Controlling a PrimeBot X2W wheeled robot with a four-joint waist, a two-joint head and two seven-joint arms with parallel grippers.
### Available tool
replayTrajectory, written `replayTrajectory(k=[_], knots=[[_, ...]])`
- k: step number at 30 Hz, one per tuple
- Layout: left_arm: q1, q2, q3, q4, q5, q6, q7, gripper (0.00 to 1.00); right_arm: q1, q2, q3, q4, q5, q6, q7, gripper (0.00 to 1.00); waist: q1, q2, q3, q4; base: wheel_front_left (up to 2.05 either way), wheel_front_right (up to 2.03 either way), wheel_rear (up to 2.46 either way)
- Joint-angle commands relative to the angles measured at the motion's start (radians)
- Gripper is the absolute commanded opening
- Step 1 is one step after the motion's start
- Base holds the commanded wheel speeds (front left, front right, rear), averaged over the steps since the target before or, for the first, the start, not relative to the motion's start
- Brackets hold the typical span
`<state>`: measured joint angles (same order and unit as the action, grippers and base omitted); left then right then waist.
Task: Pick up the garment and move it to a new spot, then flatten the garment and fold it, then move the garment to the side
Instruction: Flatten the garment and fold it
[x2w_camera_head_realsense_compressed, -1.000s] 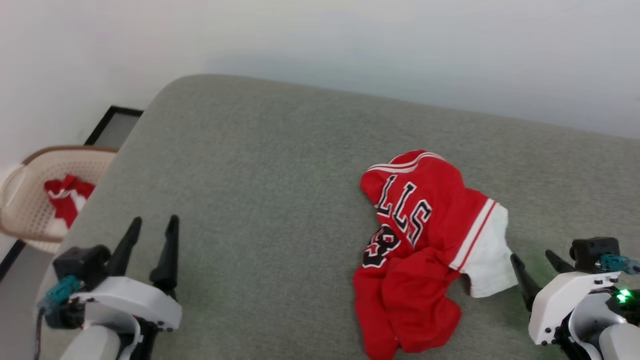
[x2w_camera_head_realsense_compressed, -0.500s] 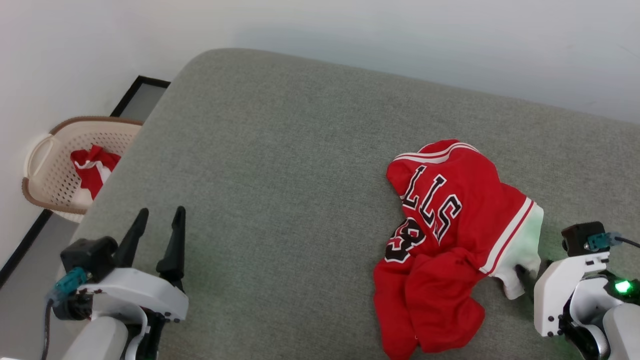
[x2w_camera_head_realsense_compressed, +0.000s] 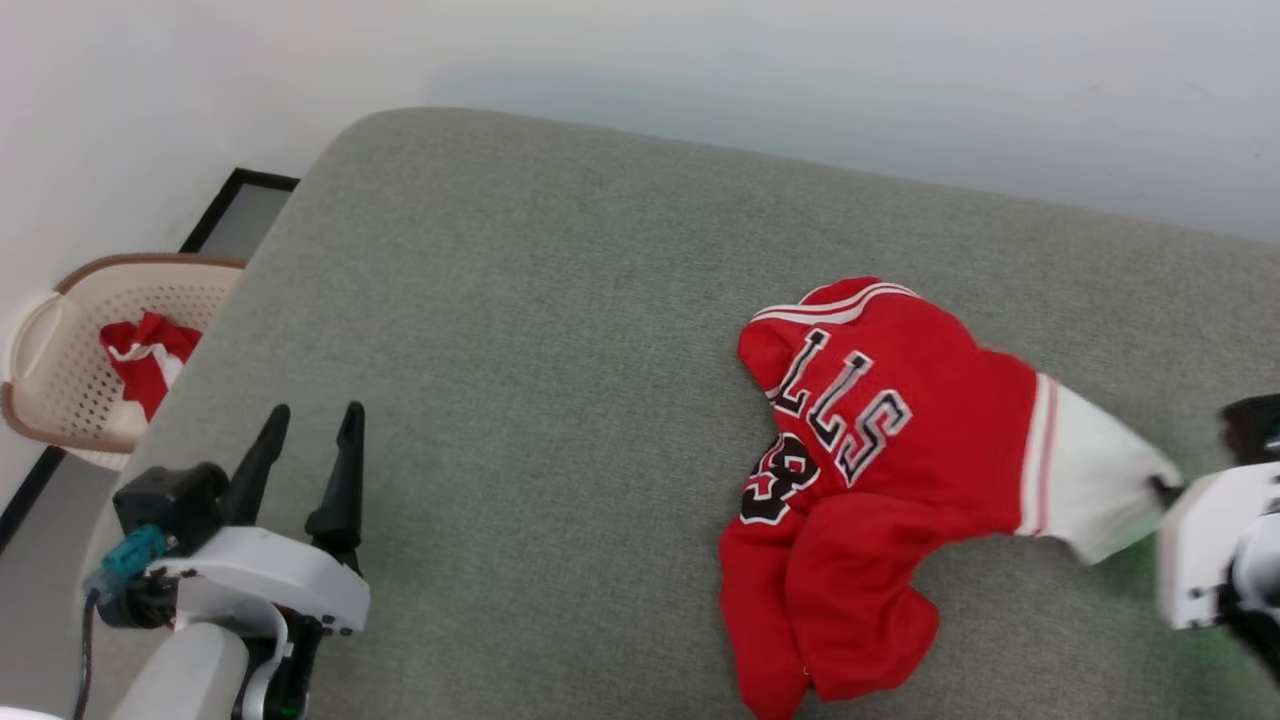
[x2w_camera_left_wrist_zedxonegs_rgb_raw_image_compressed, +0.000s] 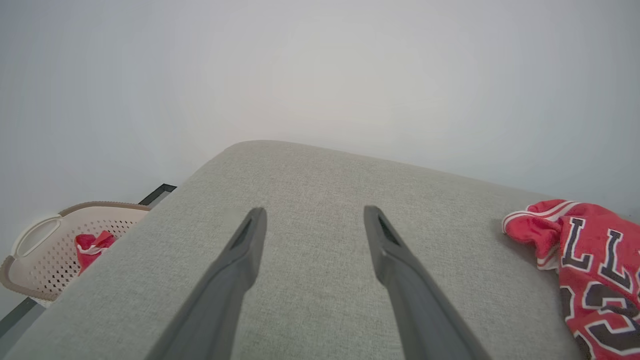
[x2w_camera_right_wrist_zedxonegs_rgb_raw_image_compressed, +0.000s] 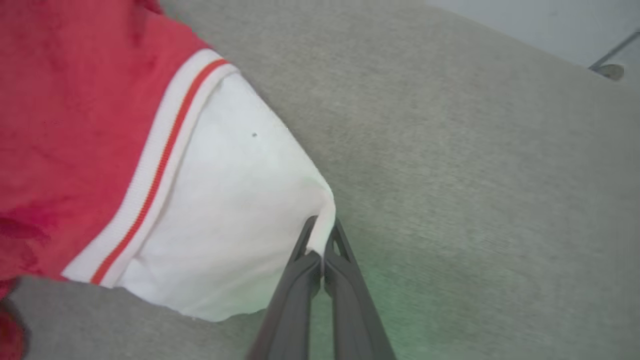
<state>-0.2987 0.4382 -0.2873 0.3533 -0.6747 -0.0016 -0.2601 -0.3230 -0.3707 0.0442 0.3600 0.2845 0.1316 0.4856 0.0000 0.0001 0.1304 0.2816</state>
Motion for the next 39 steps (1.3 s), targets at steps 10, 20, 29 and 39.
replayTrajectory(k=[10, 20, 29, 39], knots=[[-0.035, -0.017, -0.011, 0.012, 0.025, -0.027, -0.006, 1.0, -0.014, -0.142, -0.122, 0.02, -0.059, -0.002, 0.043, 0.0, 0.0, -0.0001, 0.024, -0.007, 0.0, 0.0, 0.0], [-0.066, -0.032, -0.019, 0.047, 0.037, -0.054, -0.006, 1.0, -0.022, -0.094, -0.169, 0.21, -0.048, -0.002, 0.038, 0.0, 0.0, -0.0001, 0.033, 0.007, 0.0, 0.0, 0.0], [-0.09, -0.01, -0.022, 0.068, 0.043, -0.07, -0.005, 1.0, -0.083, -0.06, -0.154, 0.276, -0.013, -0.001, 0.0, 1.0, 0.0, -0.0001, 0.018, -0.036, 0.0, 0.0, 0.0], [-0.143, 0.046, -0.065, 0.032, 0.056, -0.095, 0.08, 1.0, -0.035, -0.041, -0.187, 0.115, 0.031, -0.002, -0.114, 1.0, 0.0, -0.0001, -0.032, -0.134, 0.0, 0.0, 0.0]])
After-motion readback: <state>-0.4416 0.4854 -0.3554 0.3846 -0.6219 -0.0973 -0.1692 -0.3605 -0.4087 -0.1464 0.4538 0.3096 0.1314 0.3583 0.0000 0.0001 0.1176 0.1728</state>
